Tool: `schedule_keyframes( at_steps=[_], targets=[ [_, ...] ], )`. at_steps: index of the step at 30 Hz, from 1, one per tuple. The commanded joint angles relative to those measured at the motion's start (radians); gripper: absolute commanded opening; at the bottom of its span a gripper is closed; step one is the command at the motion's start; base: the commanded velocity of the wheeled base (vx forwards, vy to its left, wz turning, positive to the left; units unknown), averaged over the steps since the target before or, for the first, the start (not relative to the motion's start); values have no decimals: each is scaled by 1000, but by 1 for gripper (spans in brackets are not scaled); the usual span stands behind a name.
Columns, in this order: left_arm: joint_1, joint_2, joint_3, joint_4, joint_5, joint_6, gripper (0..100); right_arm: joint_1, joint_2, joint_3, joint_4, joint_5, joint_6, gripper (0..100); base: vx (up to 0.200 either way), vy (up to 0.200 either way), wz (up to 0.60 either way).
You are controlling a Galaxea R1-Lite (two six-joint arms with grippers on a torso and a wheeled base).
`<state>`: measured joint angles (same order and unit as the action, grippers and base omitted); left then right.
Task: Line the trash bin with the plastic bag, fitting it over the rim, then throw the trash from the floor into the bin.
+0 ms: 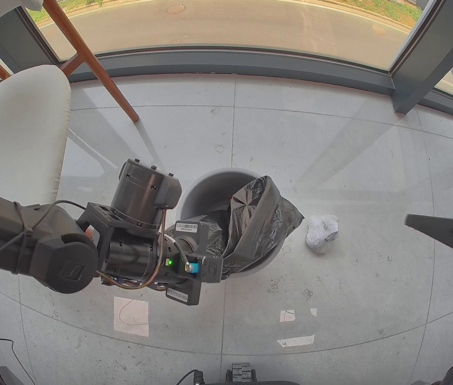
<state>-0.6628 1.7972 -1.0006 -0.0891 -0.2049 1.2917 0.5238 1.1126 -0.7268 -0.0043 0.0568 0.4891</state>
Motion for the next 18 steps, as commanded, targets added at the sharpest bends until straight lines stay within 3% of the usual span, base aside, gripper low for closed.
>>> schedule_keyframes(
  at_steps=[1,8,18],
  targets=[
    [-11,25,8,78,27,205,0,120,432,-220,36,3,69,100,0,0,0],
    [-11,27,8,75,48,209,0,136,578,-391,182,5,71,100,0,0,0],
    [-9,24,13,74,84,207,0,87,759,-686,377,0,62,100,0,0,0]
  ],
)
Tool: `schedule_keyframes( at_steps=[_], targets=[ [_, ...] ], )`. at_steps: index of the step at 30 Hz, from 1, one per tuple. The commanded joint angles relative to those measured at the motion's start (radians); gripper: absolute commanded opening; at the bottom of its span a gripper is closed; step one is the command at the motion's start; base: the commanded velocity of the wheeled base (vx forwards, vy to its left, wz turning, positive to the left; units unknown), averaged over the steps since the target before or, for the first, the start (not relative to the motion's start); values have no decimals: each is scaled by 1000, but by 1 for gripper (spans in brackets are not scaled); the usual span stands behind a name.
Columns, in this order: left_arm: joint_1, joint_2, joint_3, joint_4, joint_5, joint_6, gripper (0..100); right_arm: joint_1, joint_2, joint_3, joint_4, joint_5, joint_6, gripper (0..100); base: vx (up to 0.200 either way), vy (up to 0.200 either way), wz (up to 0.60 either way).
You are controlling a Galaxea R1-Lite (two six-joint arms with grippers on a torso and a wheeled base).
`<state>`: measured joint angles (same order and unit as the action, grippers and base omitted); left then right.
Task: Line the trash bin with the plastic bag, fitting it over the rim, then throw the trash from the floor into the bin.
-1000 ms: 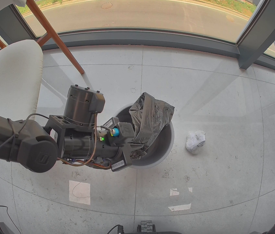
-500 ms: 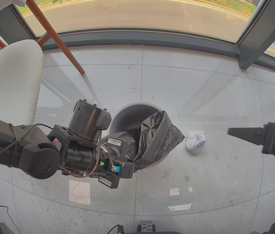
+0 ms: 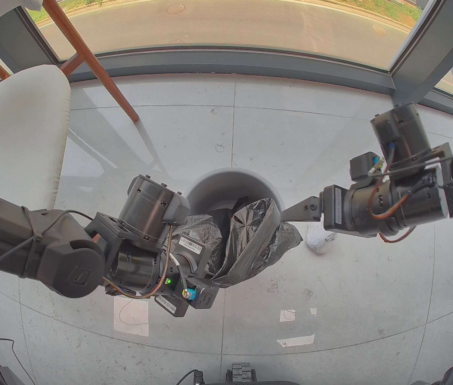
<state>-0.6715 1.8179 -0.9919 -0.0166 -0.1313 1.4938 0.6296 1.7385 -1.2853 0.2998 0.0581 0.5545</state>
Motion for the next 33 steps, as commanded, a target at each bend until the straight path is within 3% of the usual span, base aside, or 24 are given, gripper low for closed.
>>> schedule_keyframes(
  at_steps=[1,12,19,33],
  targets=[
    [0,1,2,1,10,5,0,-19,170,-192,131,-1,-7,100,0,0,0],
    [0,-2,-2,-2,24,3,0,-31,338,-448,311,-14,-64,100,0,0,0],
    [-2,3,-1,-3,28,2,0,-37,381,-459,308,-24,-105,100,0,0,0],
    [0,8,9,-59,38,-1,0,-42,417,-516,343,-29,-108,100,0,0,0]
  ],
)
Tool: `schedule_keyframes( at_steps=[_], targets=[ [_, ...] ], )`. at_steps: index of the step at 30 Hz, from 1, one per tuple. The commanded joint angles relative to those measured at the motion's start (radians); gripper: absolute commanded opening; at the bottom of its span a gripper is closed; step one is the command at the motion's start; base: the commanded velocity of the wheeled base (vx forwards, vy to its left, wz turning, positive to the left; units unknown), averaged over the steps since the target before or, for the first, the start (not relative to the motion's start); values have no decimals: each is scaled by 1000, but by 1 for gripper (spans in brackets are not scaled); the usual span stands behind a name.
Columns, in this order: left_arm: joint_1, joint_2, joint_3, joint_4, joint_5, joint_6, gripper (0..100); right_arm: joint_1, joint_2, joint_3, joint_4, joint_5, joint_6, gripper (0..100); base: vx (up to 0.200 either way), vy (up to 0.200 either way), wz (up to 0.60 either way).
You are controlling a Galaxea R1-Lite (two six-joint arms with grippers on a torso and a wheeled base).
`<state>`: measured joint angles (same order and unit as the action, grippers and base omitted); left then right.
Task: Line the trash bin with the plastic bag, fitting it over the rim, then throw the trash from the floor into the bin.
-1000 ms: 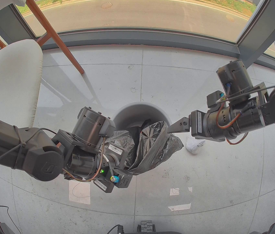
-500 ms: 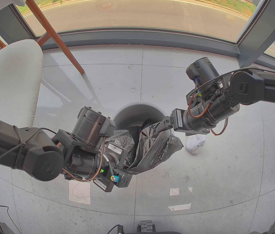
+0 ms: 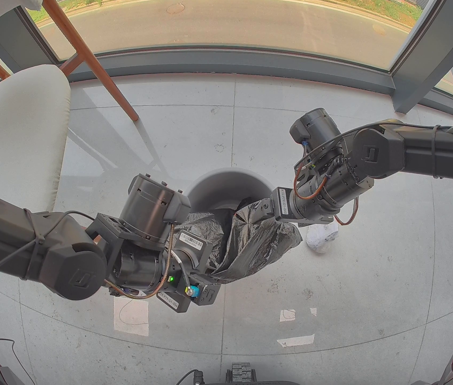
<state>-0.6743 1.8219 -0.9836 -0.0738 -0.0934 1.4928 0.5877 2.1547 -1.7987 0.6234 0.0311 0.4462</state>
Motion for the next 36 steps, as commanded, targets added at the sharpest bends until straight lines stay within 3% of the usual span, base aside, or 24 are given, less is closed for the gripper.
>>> schedule_keyframes(
  at_steps=[1,11,36],
  targets=[
    [4,4,-1,-1,1,0,0,0,-3,-2,42,-3,0,100,0,0,0],
    [19,17,-1,-84,44,-89,0,-25,-78,22,180,-2,-26,100,0,0,0],
    [12,-21,23,-112,93,-215,0,-2,14,21,162,-19,-15,100,0,0,0]
  ],
)
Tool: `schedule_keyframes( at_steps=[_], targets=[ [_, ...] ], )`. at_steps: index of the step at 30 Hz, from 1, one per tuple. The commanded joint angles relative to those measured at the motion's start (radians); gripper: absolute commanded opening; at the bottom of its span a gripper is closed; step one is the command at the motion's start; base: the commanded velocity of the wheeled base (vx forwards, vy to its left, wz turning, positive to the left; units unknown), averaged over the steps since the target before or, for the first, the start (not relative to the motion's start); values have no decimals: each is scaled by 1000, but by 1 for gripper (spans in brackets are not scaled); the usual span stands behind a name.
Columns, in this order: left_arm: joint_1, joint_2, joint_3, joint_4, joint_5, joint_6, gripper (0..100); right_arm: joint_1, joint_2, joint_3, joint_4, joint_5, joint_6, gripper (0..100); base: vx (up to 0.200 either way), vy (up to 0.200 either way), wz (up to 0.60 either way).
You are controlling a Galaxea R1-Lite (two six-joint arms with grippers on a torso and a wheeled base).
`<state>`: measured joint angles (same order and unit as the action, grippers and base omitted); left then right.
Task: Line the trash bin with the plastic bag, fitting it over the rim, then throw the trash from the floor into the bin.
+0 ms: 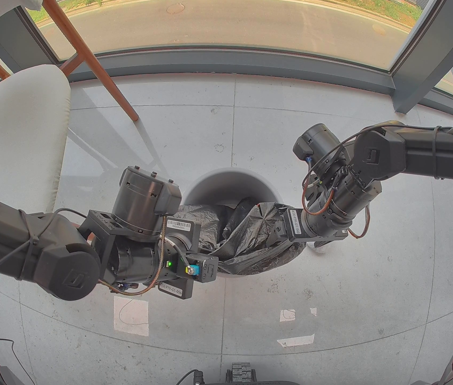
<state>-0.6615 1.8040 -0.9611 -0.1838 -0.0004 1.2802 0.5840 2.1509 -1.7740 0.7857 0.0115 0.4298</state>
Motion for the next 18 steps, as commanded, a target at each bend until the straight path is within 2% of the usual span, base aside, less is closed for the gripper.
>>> schedule_keyframes(
  at_steps=[1,5,6,18],
  targets=[
    [-1,-3,1,-6,0,-2,0,2,20,-4,0,-2,1,100,0,0,0],
    [-1,-3,13,-42,2,-4,0,-1,27,-7,-3,-27,1,100,0,0,0],
    [-1,-3,22,-42,3,-9,0,-1,27,-8,-10,-30,1,0,0,0,0],
    [-6,-5,33,-45,11,-75,0,30,-6,-15,-29,-33,-6,0,0,0,0]
  ],
)
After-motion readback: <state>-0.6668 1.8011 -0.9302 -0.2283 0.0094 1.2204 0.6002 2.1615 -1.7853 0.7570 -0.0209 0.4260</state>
